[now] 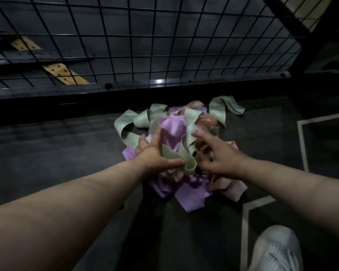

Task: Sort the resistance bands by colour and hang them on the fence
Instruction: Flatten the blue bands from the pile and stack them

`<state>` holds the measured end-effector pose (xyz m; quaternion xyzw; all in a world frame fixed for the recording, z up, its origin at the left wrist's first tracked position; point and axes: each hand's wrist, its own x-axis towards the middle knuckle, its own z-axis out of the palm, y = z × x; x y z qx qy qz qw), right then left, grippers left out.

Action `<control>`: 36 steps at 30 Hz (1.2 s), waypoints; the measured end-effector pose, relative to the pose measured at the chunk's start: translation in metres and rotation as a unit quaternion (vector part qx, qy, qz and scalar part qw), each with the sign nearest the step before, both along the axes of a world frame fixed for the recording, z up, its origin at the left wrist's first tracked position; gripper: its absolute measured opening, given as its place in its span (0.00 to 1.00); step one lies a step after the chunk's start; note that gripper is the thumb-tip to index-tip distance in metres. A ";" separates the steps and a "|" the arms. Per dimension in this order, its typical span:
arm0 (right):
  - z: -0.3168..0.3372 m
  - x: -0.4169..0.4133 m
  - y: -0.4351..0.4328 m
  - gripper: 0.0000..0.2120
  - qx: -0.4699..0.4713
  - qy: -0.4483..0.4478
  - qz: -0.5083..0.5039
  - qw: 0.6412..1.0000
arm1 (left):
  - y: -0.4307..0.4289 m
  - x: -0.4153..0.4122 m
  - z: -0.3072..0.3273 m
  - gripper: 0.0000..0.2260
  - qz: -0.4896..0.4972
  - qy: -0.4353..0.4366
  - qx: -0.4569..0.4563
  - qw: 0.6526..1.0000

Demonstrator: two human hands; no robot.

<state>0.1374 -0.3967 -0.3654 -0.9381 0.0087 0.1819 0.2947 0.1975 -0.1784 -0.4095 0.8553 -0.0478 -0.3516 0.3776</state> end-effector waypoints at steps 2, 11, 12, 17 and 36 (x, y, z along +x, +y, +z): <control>-0.007 0.015 -0.002 0.25 -0.012 -0.087 -0.196 0.977 | -0.008 0.000 0.000 0.59 0.028 -0.002 0.042 0.999; -0.045 -0.002 -0.002 0.42 -0.124 0.126 -0.165 0.970 | -0.027 0.001 -0.015 0.58 0.044 -0.028 0.201 0.978; -0.047 -0.005 -0.003 0.36 -0.123 0.103 -0.183 0.970 | -0.029 0.001 -0.016 0.52 0.039 -0.036 0.189 0.981; -0.033 0.000 -0.029 0.13 0.016 -0.006 -0.279 0.960 | -0.031 0.014 -0.013 0.18 0.154 -0.020 -0.008 0.988; 0.036 0.039 -0.068 0.12 0.165 -0.083 -0.478 0.859 | -0.012 0.090 0.046 0.11 0.416 0.175 -0.327 0.830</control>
